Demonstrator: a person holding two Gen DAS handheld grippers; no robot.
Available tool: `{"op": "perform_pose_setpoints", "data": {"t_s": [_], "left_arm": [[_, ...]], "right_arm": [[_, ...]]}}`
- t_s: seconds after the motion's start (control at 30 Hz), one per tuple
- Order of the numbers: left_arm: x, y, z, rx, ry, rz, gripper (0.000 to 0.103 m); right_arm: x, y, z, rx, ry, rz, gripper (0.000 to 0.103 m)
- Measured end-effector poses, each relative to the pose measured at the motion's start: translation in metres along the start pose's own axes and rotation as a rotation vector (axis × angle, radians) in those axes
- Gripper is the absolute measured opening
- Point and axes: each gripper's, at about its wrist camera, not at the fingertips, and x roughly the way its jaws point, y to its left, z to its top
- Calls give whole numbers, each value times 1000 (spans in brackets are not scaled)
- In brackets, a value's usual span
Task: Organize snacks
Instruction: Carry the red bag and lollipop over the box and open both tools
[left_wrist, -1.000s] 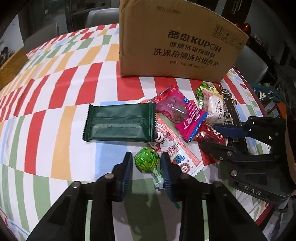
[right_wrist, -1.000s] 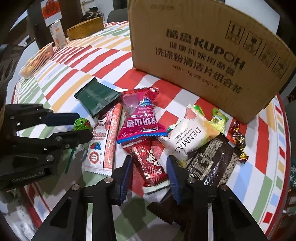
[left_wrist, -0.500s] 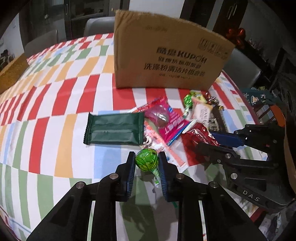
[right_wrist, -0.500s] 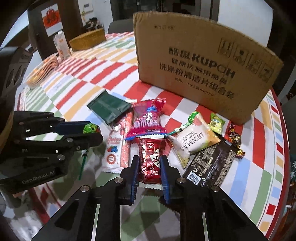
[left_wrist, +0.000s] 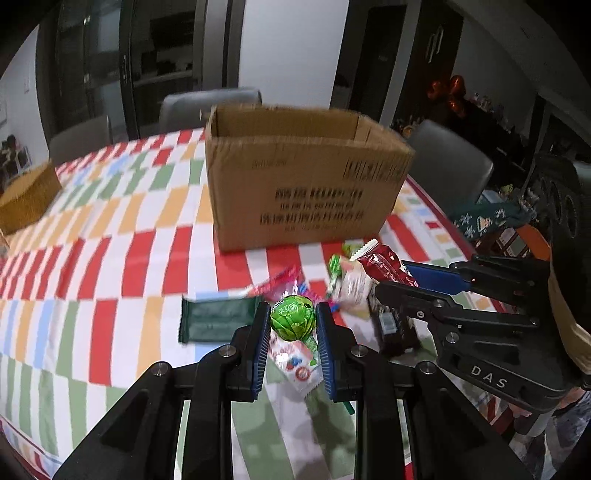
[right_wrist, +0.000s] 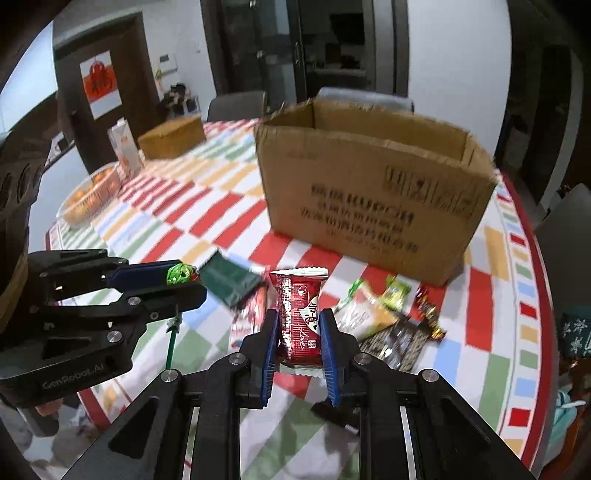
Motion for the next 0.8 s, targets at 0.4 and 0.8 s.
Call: {"op": "perform_pose_setpoints", "data": {"t_s": [0.4, 0.8], "left_arm": [[-25, -10, 59, 56, -134, 14, 25], [-22, -5, 121, 52, -180, 30, 25]], "right_arm": [[-37, -15, 44, 27, -149, -50, 23], [-42, -41, 91, 73, -222, -96, 23]]}}
